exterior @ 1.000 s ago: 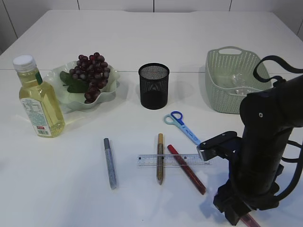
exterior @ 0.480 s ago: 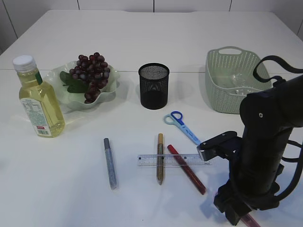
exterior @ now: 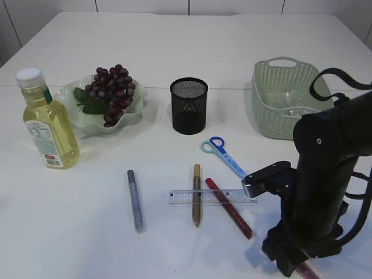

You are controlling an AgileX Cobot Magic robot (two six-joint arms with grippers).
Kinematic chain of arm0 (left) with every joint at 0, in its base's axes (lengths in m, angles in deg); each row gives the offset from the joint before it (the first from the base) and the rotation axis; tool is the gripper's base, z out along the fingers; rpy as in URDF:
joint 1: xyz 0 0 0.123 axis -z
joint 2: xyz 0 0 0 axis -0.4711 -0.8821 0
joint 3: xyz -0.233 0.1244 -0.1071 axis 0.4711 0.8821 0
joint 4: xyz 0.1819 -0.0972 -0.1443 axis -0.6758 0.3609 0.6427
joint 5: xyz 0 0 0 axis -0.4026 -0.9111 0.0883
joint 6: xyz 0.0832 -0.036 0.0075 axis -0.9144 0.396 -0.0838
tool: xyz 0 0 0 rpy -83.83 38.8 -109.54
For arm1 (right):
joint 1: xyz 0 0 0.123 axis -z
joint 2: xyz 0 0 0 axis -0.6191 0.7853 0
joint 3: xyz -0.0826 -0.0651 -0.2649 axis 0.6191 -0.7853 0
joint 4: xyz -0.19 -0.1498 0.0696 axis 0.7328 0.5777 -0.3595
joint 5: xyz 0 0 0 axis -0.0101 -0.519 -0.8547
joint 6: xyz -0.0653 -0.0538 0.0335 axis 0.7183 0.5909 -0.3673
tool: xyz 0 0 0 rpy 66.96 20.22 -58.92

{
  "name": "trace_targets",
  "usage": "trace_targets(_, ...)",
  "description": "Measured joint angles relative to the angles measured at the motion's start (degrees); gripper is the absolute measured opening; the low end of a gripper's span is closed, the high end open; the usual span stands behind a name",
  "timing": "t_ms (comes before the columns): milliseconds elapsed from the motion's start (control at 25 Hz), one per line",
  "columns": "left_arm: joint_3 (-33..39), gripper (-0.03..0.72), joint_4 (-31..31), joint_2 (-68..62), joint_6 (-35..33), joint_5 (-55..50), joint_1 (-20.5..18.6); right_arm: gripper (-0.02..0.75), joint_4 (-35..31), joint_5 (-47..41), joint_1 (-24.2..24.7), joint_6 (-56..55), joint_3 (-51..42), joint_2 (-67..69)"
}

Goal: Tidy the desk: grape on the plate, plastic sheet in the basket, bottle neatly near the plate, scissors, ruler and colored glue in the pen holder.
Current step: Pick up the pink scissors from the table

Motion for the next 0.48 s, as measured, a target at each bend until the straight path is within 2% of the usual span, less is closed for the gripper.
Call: trace_targets(480,0.0,0.435,-0.2,0.0,0.0,0.0,0.0,0.501,0.0,-0.2,0.0,-0.1,0.0,0.0)
